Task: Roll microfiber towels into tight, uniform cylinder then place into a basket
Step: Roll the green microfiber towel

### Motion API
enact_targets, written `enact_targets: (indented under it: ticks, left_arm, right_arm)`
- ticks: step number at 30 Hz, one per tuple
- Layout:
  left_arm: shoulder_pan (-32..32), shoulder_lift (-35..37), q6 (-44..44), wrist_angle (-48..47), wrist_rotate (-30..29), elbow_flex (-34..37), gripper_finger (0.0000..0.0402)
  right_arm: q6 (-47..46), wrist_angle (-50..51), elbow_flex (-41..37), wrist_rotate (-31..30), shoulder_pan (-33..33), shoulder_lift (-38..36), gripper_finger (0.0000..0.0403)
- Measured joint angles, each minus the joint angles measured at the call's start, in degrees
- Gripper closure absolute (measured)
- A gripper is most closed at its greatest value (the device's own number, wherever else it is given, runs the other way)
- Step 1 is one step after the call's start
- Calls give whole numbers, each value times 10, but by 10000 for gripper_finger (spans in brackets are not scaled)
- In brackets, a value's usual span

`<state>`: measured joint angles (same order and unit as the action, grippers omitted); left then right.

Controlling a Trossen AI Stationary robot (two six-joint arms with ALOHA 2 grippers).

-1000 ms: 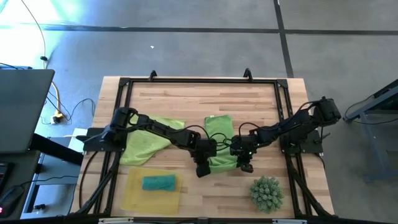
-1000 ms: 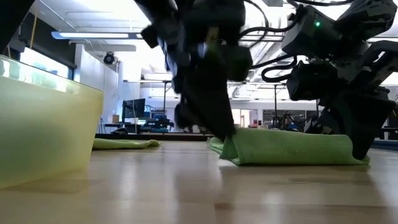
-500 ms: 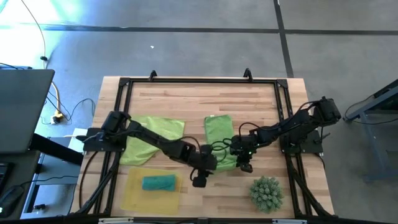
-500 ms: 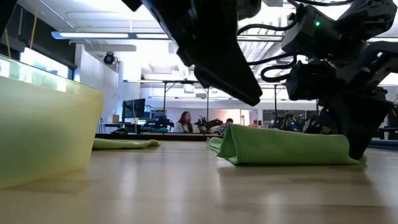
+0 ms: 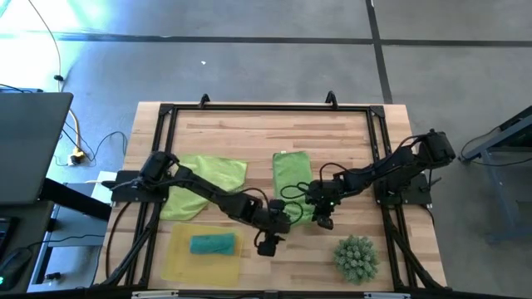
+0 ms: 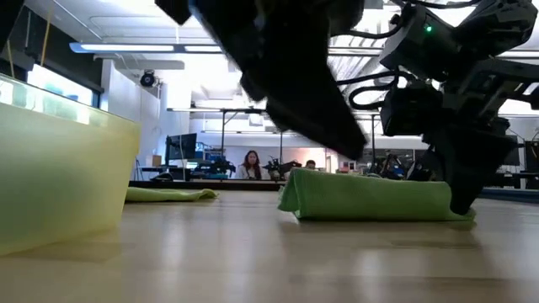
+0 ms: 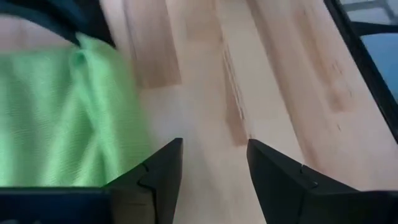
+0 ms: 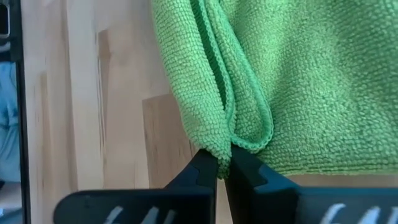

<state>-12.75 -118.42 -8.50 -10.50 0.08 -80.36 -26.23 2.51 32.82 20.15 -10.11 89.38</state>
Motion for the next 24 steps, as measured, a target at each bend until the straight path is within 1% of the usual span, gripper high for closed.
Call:
enact_targets:
  ticks: [3,6,9,14,19,24]
  left_arm:
    - [2,-9,-1,-4,-2,0,240]
    - [4,-9,2,-13,-37,0,243]
    - [8,-9,6,-41,-76,0,241]
    - [12,-15,-3,-73,-121,1,239]
    - [13,-14,-3,-74,-125,0,240]
    - [17,-14,-13,-75,-126,0,240]
  right_arm:
    - [-9,0,0,-5,0,0,401]
    - [-8,-1,0,-6,0,0,401]
    - [-8,-1,0,-6,0,0,401]
    - [-8,-2,0,-6,0,0,401]
    - [-8,-3,0,-7,0,0,399]
    - [-8,-4,0,-7,0,0,380]
